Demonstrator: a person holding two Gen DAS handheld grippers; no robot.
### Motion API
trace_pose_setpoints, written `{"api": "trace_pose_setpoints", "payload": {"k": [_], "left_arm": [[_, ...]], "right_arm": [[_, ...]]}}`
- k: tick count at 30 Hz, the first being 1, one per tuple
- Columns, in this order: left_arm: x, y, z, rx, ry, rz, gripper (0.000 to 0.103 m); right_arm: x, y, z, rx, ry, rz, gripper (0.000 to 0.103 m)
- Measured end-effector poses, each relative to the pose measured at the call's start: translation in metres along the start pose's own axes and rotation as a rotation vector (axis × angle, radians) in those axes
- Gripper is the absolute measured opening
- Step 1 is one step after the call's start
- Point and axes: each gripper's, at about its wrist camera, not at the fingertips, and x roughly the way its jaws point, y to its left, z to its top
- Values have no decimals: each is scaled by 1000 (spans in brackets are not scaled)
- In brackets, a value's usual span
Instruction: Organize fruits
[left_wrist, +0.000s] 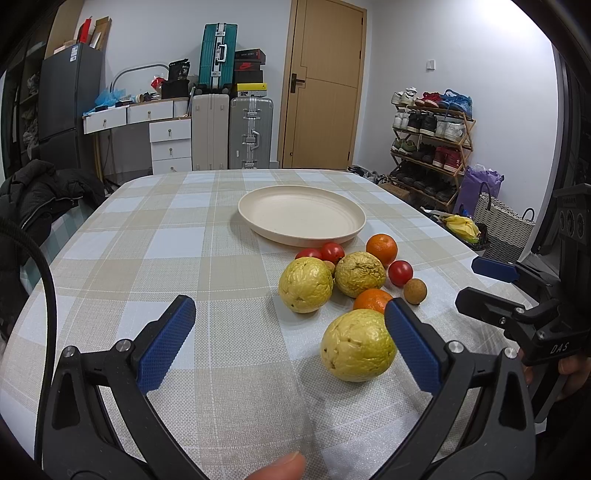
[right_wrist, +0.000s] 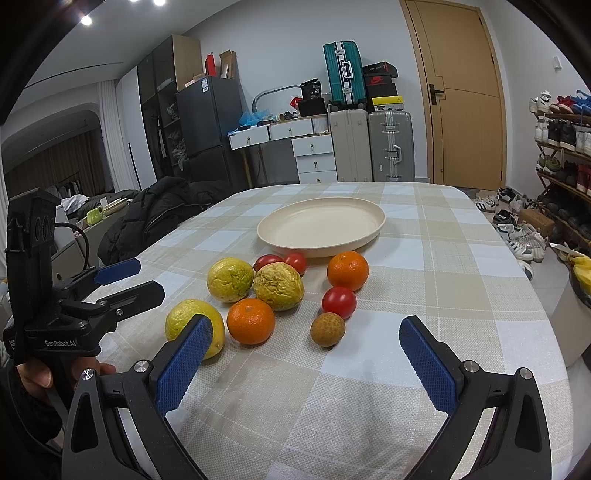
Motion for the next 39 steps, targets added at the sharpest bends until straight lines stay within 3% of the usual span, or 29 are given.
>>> {"api": "trace_pose_setpoints", "payload": {"k": [39], "left_arm": [[1, -1, -1, 3, 4, -5, 102]], "right_arm": [[2, 1, -1, -10, 2, -3, 103]]}}
